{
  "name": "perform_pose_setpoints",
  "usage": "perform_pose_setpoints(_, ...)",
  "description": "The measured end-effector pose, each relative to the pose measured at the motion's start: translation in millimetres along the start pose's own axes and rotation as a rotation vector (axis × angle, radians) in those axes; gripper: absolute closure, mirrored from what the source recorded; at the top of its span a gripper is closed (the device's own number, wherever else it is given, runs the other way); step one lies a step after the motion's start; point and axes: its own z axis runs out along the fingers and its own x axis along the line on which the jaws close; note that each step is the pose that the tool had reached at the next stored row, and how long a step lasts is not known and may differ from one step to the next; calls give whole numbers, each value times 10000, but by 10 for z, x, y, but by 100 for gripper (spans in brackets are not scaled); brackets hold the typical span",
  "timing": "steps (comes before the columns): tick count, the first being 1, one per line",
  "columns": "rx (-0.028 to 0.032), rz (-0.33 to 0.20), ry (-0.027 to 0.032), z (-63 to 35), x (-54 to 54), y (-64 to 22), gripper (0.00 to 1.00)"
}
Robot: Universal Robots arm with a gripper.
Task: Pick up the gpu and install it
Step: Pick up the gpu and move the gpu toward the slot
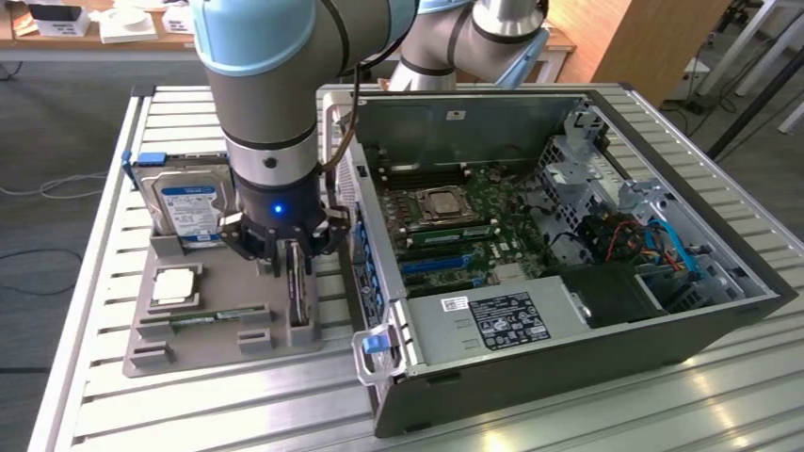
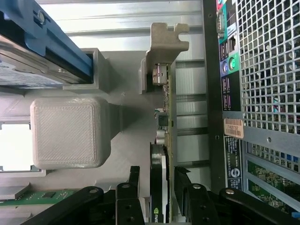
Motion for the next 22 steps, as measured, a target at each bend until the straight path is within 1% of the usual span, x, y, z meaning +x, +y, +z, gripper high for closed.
perform_pose_setpoints(19,-2,0,-1,12,-14,1,57)
perform_pose_setpoints(21,-2,0,-2,12,-14,1,58)
perform_pose_setpoints(22,-2,1,-2,13,-14,1,65)
